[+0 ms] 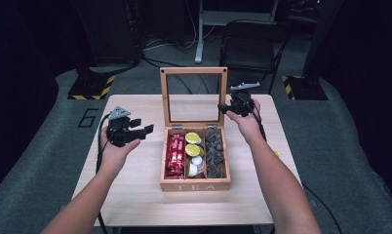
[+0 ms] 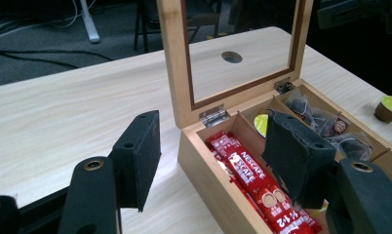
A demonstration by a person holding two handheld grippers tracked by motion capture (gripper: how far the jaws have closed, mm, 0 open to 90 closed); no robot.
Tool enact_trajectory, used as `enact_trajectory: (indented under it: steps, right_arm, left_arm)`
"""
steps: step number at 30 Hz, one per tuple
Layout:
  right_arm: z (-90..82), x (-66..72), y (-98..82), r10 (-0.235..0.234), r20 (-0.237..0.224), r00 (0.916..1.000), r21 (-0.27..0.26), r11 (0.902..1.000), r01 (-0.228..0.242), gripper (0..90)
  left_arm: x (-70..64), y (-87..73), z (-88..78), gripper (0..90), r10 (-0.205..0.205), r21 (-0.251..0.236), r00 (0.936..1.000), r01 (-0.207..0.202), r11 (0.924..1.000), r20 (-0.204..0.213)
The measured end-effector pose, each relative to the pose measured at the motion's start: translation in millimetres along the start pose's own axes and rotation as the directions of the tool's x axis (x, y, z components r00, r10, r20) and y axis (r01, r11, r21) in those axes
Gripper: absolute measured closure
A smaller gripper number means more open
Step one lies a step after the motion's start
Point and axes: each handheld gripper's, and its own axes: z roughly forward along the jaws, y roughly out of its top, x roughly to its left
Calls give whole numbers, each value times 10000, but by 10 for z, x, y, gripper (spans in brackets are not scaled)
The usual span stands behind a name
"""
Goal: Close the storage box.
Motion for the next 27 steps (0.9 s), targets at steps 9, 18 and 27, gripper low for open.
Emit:
enact_trajectory:
  steps: [9, 18, 27]
  right_arm:
    - [112, -33, -18, -239, 59, 9997, 119, 9996, 238, 396]
    - [142, -23, -1, -264, 113, 9996, 107, 9996, 263, 418]
    - [178, 34, 25, -582, -31, 9983, -4, 9983, 582, 454]
  left_arm:
    - [37, -33, -95, 384, -13, 56, 9995, 14, 10000, -329]
    - [52, -41, -118, 385, -30, 12, 9993, 30, 10000, -375]
    - [49, -60, -115, 387, -17, 28, 9991, 18, 10000, -423]
